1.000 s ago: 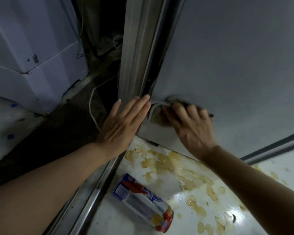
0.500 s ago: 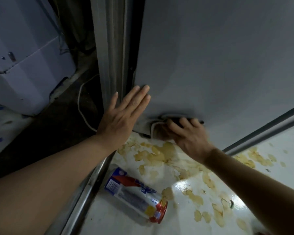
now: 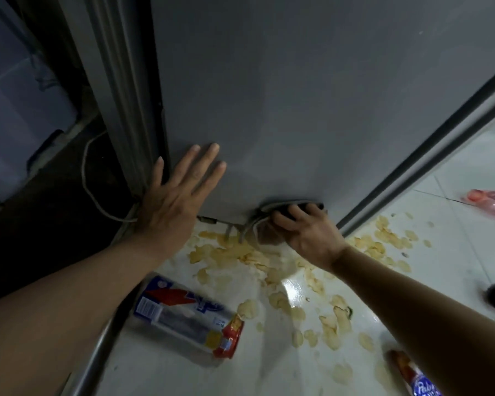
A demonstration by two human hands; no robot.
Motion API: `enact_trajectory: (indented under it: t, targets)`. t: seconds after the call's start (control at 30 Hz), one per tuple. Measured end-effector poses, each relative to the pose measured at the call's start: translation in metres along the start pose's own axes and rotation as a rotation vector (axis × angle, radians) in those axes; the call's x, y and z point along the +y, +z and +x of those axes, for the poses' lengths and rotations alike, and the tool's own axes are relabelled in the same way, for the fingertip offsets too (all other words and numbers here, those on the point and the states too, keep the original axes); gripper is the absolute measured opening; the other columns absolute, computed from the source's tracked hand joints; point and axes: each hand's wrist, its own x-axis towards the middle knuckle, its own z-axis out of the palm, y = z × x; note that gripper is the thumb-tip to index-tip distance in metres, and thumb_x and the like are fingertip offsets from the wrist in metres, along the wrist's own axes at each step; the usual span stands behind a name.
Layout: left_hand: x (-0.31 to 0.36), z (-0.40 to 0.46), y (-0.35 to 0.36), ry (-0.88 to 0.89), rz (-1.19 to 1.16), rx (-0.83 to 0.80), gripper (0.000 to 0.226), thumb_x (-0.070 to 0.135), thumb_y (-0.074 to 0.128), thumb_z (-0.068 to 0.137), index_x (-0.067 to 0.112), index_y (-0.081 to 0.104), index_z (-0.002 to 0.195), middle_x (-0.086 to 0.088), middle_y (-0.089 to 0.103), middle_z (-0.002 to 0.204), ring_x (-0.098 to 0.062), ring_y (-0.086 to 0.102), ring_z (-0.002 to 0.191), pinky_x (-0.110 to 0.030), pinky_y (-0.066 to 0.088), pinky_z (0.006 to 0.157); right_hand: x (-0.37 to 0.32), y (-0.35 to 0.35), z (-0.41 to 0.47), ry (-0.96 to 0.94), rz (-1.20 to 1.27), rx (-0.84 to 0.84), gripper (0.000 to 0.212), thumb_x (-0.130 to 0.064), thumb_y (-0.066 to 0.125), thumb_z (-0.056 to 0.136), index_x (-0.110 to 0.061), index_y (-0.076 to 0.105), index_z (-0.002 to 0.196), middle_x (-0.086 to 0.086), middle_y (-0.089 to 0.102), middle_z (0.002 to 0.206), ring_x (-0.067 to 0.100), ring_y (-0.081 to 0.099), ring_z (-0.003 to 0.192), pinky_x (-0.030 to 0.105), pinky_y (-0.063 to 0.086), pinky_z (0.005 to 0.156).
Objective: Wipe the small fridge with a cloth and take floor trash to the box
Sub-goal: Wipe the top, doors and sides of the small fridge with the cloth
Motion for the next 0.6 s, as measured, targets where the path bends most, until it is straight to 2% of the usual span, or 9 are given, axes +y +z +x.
enact_trajectory:
  t: [0.1, 0.2, 0.3, 0.47, 0.53, 0.6]
  targets:
    - [0.003, 0.002, 0.001, -0.01, 0.004, -0.034, 0.1, -0.009, 0.061, 0.064, 0.018, 0.017, 0.15, -0.003, 0.002, 0.159, -0.026, 0.009, 0.144, -0.063, 0.021, 0.103, 0.031, -0.016, -0.013, 0.156, 0.014, 0.282, 0.029, -0.011, 0.043, 0.094, -0.017, 0.068, 0.106, 0.004, 0.065, 0.107, 0.026, 0.052, 0.081, 0.036, 0.041, 0.061]
    - [0.011, -0.001, 0.005, -0.054, 0.0, -0.066, 0.104, -0.007, 0.064, 0.062, 0.017, 0.013, 0.15, -0.004, -0.002, 0.159, -0.029, 0.005, 0.145, -0.064, 0.02, 0.104, 0.057, -0.026, -0.03, 0.294, 0.006, 0.376, 0.029, -0.014, 0.038, 0.098, -0.014, 0.059, 0.118, 0.013, 0.054, 0.11, 0.029, 0.048, 0.083, 0.038, 0.04, 0.062]
    - [0.018, -0.001, 0.006, -0.086, -0.008, -0.069, 0.107, -0.006, 0.065, 0.061, 0.016, 0.01, 0.15, -0.004, -0.004, 0.158, -0.03, 0.002, 0.145, -0.064, 0.018, 0.105, 0.049, -0.014, -0.039, 0.409, 0.015, 0.322, 0.031, -0.013, 0.041, 0.093, -0.015, 0.051, 0.121, 0.015, 0.048, 0.112, 0.031, 0.047, 0.086, 0.038, 0.046, 0.063]
    - [0.016, 0.0, 0.006, -0.081, -0.001, -0.06, 0.108, -0.005, 0.068, 0.059, 0.014, 0.013, 0.15, -0.006, -0.002, 0.158, -0.03, 0.004, 0.145, -0.064, 0.016, 0.105, 0.015, 0.011, -0.055, 0.186, 0.068, -0.04, 0.036, -0.013, 0.036, 0.085, -0.019, 0.066, 0.103, 0.007, 0.064, 0.098, 0.026, 0.059, 0.079, 0.034, 0.051, 0.054]
    - [0.014, -0.002, 0.007, -0.048, 0.005, -0.039, 0.103, -0.006, 0.066, 0.059, 0.012, 0.018, 0.148, -0.008, 0.002, 0.158, -0.032, 0.009, 0.144, -0.063, 0.014, 0.105, 0.017, 0.007, -0.055, 0.214, 0.121, -0.027, 0.035, -0.013, 0.037, 0.084, -0.015, 0.065, 0.104, 0.011, 0.063, 0.099, 0.029, 0.06, 0.081, 0.039, 0.053, 0.059]
    - [0.015, -0.002, 0.009, 0.008, 0.014, -0.019, 0.101, -0.006, 0.066, 0.059, 0.011, 0.021, 0.147, -0.008, 0.005, 0.158, -0.031, 0.013, 0.142, -0.062, 0.013, 0.106, 0.031, -0.004, -0.056, 0.31, 0.114, 0.066, 0.03, -0.014, 0.04, 0.085, -0.014, 0.059, 0.109, 0.014, 0.058, 0.102, 0.033, 0.057, 0.085, 0.043, 0.053, 0.069]
